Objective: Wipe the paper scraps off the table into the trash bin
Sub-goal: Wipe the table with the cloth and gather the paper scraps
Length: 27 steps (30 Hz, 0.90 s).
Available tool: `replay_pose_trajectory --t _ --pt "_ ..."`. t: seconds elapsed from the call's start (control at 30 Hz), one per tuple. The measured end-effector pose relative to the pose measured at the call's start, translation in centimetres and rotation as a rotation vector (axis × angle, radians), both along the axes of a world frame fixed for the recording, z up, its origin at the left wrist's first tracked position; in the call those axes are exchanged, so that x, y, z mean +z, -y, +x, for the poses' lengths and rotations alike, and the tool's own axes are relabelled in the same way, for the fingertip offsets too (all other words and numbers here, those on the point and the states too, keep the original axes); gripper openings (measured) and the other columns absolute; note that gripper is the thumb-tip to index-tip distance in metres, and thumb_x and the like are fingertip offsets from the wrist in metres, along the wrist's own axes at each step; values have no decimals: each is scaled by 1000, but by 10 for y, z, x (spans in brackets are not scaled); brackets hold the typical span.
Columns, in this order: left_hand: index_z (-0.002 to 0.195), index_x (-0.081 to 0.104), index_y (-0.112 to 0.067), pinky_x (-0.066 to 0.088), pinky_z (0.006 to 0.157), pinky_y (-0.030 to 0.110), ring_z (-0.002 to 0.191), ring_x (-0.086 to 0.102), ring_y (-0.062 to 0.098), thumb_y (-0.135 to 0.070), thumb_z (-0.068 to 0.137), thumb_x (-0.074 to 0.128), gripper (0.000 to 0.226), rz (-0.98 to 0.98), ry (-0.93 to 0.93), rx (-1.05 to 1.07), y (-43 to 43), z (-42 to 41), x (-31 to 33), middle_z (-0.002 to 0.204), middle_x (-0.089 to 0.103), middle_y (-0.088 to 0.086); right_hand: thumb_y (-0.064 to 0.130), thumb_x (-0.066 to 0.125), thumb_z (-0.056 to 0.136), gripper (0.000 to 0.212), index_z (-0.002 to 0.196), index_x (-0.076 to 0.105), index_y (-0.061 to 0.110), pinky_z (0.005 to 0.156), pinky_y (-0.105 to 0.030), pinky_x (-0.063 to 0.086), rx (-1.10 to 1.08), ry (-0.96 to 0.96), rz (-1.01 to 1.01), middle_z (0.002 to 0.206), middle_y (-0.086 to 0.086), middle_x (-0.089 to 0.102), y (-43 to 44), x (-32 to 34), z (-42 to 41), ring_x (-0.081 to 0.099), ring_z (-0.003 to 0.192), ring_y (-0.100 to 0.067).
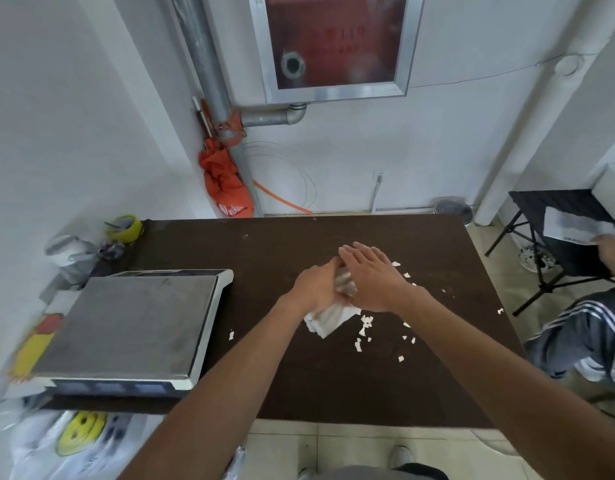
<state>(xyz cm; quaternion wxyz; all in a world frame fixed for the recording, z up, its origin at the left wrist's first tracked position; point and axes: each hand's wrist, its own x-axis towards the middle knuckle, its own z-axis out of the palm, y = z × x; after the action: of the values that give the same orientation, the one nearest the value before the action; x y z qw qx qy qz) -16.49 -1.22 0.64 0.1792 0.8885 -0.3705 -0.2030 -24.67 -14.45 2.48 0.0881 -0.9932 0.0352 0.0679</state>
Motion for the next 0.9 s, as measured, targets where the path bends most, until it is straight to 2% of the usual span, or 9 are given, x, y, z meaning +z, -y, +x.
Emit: replay_pose_trajectory --t 0.03,0.1,0.17,0.3,0.4,0.57,0.7,0.8,0.9 --pt "147 36 -20 55 91 42 103 69 28 -47 79 80 85 11 42 -9 0 -1 5 120 70 5 45 58 88 93 157 7 10 124 -43 2 26 -42 -76 165 -5 12 1 -2 3 1 153 -22" --pt "137 41 -16 57 86 42 96 70 26 -50 77 81 79 23 141 -25 -1 0 9 114 70 4 43 60 86 88 155 15 11 123 -44 4 57 -57 -174 161 -6 24 2 -7 6 10 152 -24" --pt "128 44 -16 58 84 44 93 71 26 -53 76 81 73 3 200 -45 -4 -1 10 110 71 3 46 62 83 80 148 28 15 123 -45 9 73 -28 -205 150 -4 40 2 -7 8 24 147 -24" --pt "122 47 -16 57 82 44 91 71 25 -52 76 81 67 -9 277 -122 -6 1 6 106 72 2 51 64 79 69 135 43 17 118 -43 22 52 -26 -219 132 0 55 1 -2 5 46 130 -22" --pt "122 48 -18 56 83 42 94 70 23 -50 77 82 65 -13 330 -191 -4 6 3 106 71 0 54 64 76 66 128 46 17 106 -41 35 21 -19 -225 122 2 60 2 -8 4 54 117 -22" --pt "120 53 -20 55 86 40 100 67 23 -43 77 83 58 -71 394 -277 7 11 -2 111 69 -1 65 54 76 71 129 45 19 95 -41 38 -8 -47 -276 102 3 69 19 -21 11 60 105 -25" --pt "123 51 -19 50 86 35 103 62 23 -44 80 81 58 -71 281 -214 18 20 -16 114 60 1 52 53 81 48 121 48 25 93 -38 41 37 -63 -223 95 7 68 42 -33 18 64 96 -20" --pt "141 42 -18 50 96 39 116 58 25 -51 78 80 80 -7 150 -90 20 31 -25 132 49 5 41 58 82 31 108 48 26 84 -34 44 39 -140 -152 94 7 67 60 -40 25 65 91 -20" --pt "155 26 -13 45 108 45 135 48 30 -56 75 81 106 64 5 64 15 46 -34 154 35 11 44 62 80 32 106 52 28 74 -33 41 -5 -232 -88 99 6 67 83 -46 38 64 95 -22"
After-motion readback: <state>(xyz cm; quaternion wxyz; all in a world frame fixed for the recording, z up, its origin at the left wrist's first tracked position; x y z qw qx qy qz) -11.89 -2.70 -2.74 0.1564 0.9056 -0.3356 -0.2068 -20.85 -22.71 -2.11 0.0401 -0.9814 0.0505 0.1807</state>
